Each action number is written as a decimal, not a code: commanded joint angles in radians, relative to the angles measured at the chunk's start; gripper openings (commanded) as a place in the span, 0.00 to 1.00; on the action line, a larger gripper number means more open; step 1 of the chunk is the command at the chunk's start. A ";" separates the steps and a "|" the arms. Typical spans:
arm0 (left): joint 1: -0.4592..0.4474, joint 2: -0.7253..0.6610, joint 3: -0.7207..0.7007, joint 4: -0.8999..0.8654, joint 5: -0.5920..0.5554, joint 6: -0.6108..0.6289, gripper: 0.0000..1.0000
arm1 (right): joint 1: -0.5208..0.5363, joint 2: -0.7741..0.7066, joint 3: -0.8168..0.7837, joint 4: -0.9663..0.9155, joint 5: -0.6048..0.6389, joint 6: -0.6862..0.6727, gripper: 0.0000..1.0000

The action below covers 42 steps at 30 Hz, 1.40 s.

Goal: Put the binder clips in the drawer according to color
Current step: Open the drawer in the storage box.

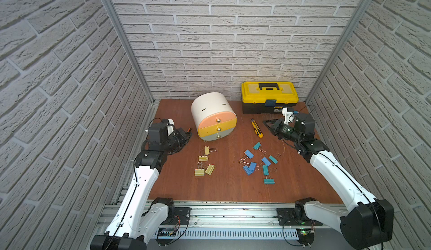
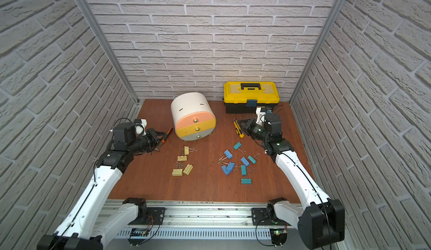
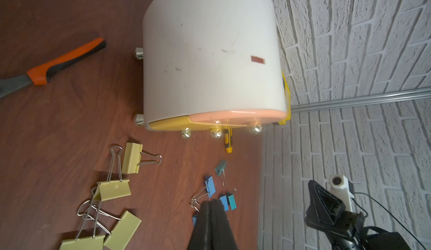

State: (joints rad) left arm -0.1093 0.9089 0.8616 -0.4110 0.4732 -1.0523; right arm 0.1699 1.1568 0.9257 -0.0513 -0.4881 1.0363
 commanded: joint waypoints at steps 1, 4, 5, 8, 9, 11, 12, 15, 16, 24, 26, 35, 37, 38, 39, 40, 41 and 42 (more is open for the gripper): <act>-0.013 -0.050 -0.036 0.078 0.054 -0.075 0.00 | 0.065 0.029 0.044 0.051 0.022 0.000 0.03; -0.013 -0.078 -0.081 0.141 0.087 -0.135 0.02 | 0.126 0.064 0.062 0.077 0.048 0.002 0.15; -0.013 -0.087 -0.090 0.151 0.095 -0.150 0.07 | 0.148 0.079 0.071 0.083 0.056 0.001 0.17; -0.014 -0.108 -0.101 0.148 0.103 -0.170 0.23 | 0.203 0.125 0.103 0.092 0.076 -0.012 0.25; -0.014 -0.117 -0.102 0.141 0.101 -0.172 0.28 | 0.221 0.143 0.114 0.099 0.078 -0.014 0.27; -0.015 -0.137 -0.106 0.118 0.093 -0.179 0.38 | 0.251 0.176 0.135 0.115 0.081 -0.017 0.32; -0.014 -0.147 -0.110 0.111 0.090 -0.180 0.41 | 0.266 0.195 0.147 0.123 0.083 -0.017 0.34; -0.015 -0.181 -0.121 0.092 0.077 -0.194 0.47 | 0.303 0.251 0.185 0.140 0.084 -0.022 0.38; -0.015 -0.182 -0.127 0.090 0.073 -0.201 0.48 | 0.315 0.271 0.199 0.147 0.083 -0.022 0.39; -0.013 -0.252 -0.136 0.033 0.053 -0.211 0.54 | 0.380 0.407 0.306 0.174 0.079 -0.035 0.49; -0.013 -0.261 -0.136 0.021 0.048 -0.212 0.56 | 0.389 0.436 0.328 0.172 0.078 -0.041 0.51; -0.013 -0.286 -0.152 -0.006 0.039 -0.218 0.60 | 0.399 0.542 0.395 0.181 0.081 -0.047 0.56; -0.013 -0.294 -0.157 -0.012 0.035 -0.220 0.60 | 0.402 0.565 0.411 0.183 0.081 -0.047 0.54; -0.013 -0.297 -0.159 -0.013 0.034 -0.219 0.60 | 0.401 0.575 0.417 0.183 0.081 -0.046 0.53; -0.013 -0.301 -0.162 -0.015 0.033 -0.223 0.60 | 0.402 0.586 0.425 0.182 0.081 -0.047 0.53; -0.012 -0.304 -0.164 -0.017 0.033 -0.224 0.60 | 0.402 0.591 0.432 0.179 0.082 -0.048 0.52; -0.012 -0.310 -0.165 -0.020 0.031 -0.225 0.60 | 0.402 0.601 0.440 0.175 0.081 -0.051 0.51; -0.012 -0.313 -0.168 -0.023 0.029 -0.224 0.60 | 0.402 0.608 0.449 0.170 0.083 -0.053 0.50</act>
State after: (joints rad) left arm -0.1192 0.6121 0.7090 -0.4355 0.5156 -1.2766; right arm 0.5636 1.7569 1.3369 0.0856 -0.4072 1.0039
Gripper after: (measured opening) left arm 0.600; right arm 0.506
